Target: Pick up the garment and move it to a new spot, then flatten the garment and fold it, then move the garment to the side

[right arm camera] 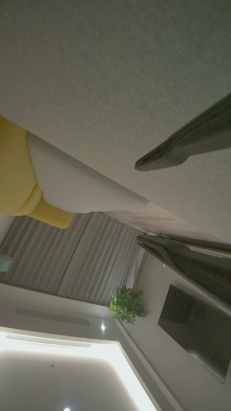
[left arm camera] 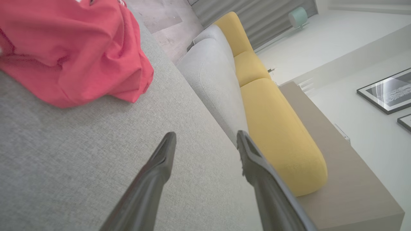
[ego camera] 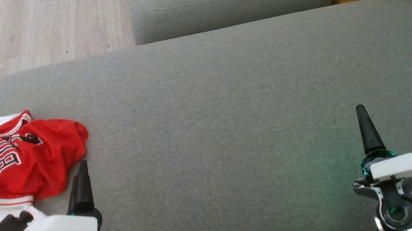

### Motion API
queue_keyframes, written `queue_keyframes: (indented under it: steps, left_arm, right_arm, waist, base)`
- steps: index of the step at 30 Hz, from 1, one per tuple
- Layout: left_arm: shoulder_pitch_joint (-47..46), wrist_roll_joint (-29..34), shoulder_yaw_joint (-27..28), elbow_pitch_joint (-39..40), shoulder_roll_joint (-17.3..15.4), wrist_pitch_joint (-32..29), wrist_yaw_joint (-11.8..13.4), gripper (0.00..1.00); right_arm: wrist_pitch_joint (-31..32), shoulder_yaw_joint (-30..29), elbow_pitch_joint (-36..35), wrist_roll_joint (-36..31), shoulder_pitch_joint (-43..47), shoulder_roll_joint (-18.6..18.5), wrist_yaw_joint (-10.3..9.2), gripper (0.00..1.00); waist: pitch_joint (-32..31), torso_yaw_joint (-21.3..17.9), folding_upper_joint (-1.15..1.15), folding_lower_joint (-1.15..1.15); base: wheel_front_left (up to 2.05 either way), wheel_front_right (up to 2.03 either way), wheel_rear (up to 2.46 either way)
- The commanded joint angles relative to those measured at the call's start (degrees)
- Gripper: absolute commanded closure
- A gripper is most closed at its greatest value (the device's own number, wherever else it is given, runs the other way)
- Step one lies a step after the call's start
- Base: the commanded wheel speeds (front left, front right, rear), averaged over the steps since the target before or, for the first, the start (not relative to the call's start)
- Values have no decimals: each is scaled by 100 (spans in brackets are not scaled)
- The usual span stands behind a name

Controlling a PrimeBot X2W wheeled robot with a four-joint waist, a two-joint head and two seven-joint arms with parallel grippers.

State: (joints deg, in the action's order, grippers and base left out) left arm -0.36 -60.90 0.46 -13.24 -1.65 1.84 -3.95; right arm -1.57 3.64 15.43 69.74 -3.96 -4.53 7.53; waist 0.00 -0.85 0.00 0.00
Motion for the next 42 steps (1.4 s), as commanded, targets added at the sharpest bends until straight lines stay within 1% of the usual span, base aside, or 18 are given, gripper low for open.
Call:
queue_keyframes:
  steps: [1, 8, 9, 14, 22, 29, 42]
  left_arm:
    - [-322, 263, 16, 228, -76, 82, 15, 0]
    - [-347, 1088, -69, 230, -84, 199, 156, 0]
    - [-347, 1088, -69, 230, -84, 199, 156, 0]
    - [-356, 1496, -127, 236, -86, 283, 234, 0]
    - [-394, 2129, -221, 209, -104, 417, 334, 0]
    - [-421, 2622, -279, 215, -110, 534, 422, 0]
    - [-473, 3525, -359, 198, -119, 752, 558, 0]
  right_arm:
    - [-99, 118, -261, -262, -329, -130, -2, 0]
    - [-217, 186, -261, -1094, -348, -135, -2, 0]
    - [-217, 186, -261, -1094, -348, -135, -2, 0]
    - [-302, 116, -246, -1638, -341, -73, -2, 0]
    - [-437, 180, -163, -2376, -375, -76, -2, 0]
    - [-555, 195, -136, -2891, -407, -21, -3, 0]
    - [-775, 492, -76, -3715, -510, -69, -3, 0]
  waist:
    - [3, -17, 0, 0]
    - [5, -34, 0, 0]
    - [5, -34, 0, 0]
    - [-1, -26, 0, 0]
    - [1, -11, 0, 0]
    - [6, -13, 0, 0]
    - [13, -54, 0, 0]
  base:
    - [0, 0, 0]
    - [0, 0, 0]
    - [0, 0, 0]
    - [0, 0, 0]
    - [0, 0, 0]
    - [0, 0, 0]
    - [0, 0, 0]
